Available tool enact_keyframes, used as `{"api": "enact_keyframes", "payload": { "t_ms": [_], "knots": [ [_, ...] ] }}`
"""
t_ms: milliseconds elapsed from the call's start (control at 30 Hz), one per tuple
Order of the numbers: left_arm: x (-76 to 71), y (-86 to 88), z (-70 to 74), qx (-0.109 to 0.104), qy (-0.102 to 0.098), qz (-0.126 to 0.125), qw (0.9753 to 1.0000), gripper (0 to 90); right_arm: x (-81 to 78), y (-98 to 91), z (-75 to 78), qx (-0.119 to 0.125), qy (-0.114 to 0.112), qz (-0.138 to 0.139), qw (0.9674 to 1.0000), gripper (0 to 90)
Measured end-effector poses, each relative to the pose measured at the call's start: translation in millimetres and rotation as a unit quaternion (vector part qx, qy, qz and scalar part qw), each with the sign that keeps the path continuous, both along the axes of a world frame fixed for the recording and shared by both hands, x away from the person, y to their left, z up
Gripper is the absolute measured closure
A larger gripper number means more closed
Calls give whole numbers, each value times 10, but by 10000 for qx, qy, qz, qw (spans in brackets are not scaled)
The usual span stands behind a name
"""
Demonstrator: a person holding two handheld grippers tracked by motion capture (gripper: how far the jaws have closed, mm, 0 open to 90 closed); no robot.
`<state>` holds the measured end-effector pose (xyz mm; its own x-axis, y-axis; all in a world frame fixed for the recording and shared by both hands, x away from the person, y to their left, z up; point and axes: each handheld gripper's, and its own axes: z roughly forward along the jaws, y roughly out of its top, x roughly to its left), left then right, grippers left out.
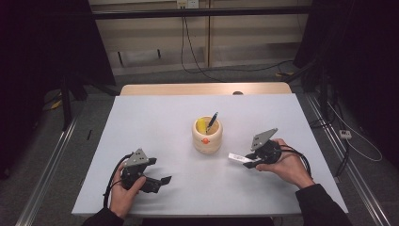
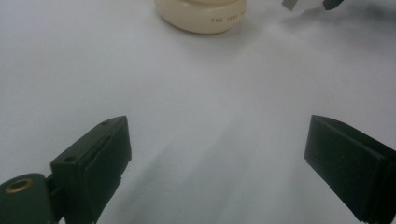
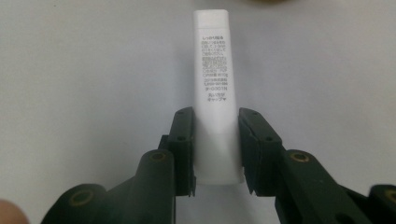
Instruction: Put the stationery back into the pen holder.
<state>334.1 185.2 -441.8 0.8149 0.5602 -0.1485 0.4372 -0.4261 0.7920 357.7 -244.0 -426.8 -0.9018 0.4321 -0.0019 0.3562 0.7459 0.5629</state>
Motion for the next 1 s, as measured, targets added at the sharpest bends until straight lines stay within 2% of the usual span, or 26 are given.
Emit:
{"api": "enact_keyframes", "payload": {
  "t_ms": [233, 300, 400, 533, 600, 733, 800, 867, 900, 1000],
  "knots": [
    [-10, -25, 18, 29, -65, -83, 9999, 70, -23, 141, 34, 86, 65, 118, 9999, 684],
    [-7, -35, 48, 52, -195, -84, 9998, 56, -32, 188, 46, 105, 71, 165, 9998, 684],
    [-9, -43, 82, -27, -204, -70, 9998, 52, -43, 259, 63, 91, 70, 236, 9997, 684],
    [-31, -109, 86, 71, -299, -265, 9992, 52, -45, 359, 67, 108, 103, 328, 9993, 684],
    [-48, -148, 102, 222, -397, -359, 9983, 53, -44, 408, 60, 88, 130, 361, 9992, 684],
    [-72, -227, 132, 293, -496, -547, 9968, 54, -39, 495, 55, 26, 225, 474, 9986, 685],
    [-80, -275, 144, 404, -576, -613, 9956, 59, -43, 539, 56, 2, 235, 533, 9983, 685],
    [-93, -331, 160, 598, -741, -756, 9926, 62, -39, 575, 67, 29, 230, 541, 9983, 684],
    [-100, -364, 162, 560, -753, -776, 9926, 62, -34, 589, 76, 50, 243, 536, 9983, 684],
    [-91, -432, 179, 649, -922, -906, 9895, 62, -10, 637, 101, 88, 224, 572, 9981, 685]
  ]
}}
